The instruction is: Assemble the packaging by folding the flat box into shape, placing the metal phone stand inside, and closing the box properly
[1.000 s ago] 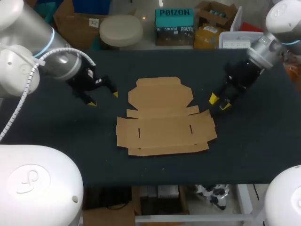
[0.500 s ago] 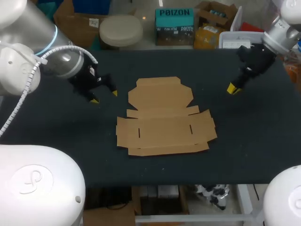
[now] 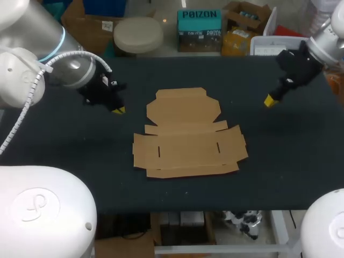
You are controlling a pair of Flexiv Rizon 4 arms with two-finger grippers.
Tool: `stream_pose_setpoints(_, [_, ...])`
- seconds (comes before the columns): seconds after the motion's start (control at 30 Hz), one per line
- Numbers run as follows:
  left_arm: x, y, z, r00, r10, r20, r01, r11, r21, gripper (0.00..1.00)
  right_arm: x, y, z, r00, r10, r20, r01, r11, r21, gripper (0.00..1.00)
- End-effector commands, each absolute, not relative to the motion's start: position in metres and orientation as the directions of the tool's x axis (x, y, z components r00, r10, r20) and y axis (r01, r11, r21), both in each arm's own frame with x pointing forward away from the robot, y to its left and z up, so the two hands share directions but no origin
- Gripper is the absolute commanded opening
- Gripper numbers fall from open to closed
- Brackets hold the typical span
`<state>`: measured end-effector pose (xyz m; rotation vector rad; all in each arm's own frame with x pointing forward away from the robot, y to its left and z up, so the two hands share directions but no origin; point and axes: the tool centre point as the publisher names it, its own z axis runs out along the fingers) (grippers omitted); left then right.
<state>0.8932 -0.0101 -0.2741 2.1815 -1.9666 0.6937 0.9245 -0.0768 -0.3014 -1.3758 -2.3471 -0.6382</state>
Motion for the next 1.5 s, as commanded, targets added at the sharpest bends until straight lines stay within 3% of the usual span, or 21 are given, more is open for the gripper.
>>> stream_pose_setpoints(0.03, [0.893,-0.011,-0.273,0.051,-0.913,0.404,-0.967,-0.146,-0.209,0.00,0.923,-0.077,-0.301,-0.470,0.727,0.500,0.881,0.427,0.206,0.00])
stream_pose_setpoints(0.43, [0.893,-0.011,-0.276,0.045,-0.914,0.404,-0.966,-0.143,-0.214,0.00,0.923,-0.076,-0.300,-0.467,0.732,0.497,0.883,0.420,0.212,0.00])
stream_pose_setpoints(0.9, [0.888,-0.014,-0.306,0.033,-0.921,0.387,-0.951,-0.148,-0.271,0.00,0.914,-0.057,-0.325,-0.223,0.815,0.535,0.962,0.098,0.253,0.00])
stream_pose_setpoints(1.1, [0.893,-0.016,-0.310,-0.052,-0.923,0.382,-0.956,-0.064,-0.285,0.00,0.908,-0.056,-0.332,-0.173,0.797,0.579,0.976,0.061,0.208,0.00])
stream_pose_setpoints(1.23, [0.899,-0.019,-0.315,-0.157,-0.910,0.384,-0.970,0.070,-0.231,0.00,0.904,-0.055,-0.333,-0.138,0.807,0.574,0.986,0.056,0.159,0.00])
stream_pose_setpoints(1.5, [0.899,-0.021,-0.318,-0.136,-0.919,0.369,-0.976,0.061,-0.208,0.00,0.902,-0.056,-0.333,-0.138,0.805,0.576,0.986,0.058,0.156,0.00])
